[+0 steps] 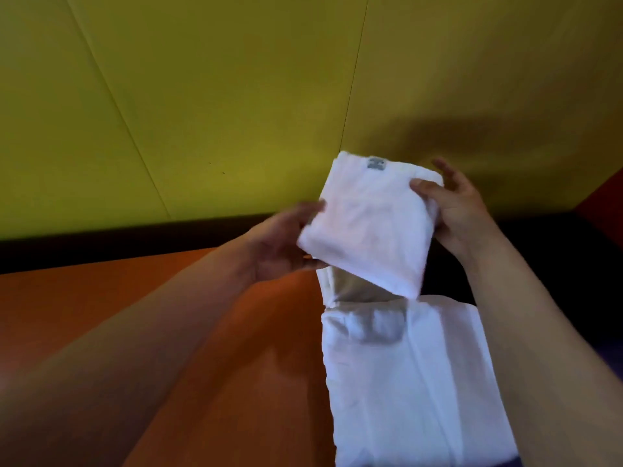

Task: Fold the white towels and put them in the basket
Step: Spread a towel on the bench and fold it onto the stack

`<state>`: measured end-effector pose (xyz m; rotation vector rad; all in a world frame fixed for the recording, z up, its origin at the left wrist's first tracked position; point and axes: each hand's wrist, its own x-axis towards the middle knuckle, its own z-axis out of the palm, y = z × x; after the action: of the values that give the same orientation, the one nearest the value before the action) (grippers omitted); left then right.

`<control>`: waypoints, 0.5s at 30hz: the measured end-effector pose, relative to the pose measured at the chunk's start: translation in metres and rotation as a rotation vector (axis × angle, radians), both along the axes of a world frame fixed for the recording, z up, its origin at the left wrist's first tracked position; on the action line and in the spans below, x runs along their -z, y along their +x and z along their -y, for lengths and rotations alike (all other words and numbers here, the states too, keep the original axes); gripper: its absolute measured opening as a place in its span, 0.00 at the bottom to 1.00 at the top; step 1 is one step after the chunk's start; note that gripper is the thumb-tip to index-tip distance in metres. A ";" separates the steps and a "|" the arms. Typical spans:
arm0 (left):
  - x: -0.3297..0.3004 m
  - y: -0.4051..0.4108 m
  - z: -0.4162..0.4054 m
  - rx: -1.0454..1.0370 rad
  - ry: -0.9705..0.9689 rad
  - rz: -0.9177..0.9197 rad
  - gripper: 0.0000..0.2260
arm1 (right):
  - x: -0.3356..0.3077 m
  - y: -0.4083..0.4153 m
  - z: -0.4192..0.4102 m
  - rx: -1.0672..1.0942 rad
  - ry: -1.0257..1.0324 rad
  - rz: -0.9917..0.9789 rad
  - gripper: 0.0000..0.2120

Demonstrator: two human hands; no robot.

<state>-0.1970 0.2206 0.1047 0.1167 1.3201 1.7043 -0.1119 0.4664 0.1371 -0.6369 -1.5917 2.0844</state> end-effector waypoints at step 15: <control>0.078 0.023 -0.018 0.110 -0.679 -0.893 0.26 | 0.081 -0.018 0.026 -0.052 1.377 0.653 0.22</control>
<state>-0.1736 0.2382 0.0269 0.5828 2.4225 1.0229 -0.1302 0.4403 0.0565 -0.7002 -2.8040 0.3613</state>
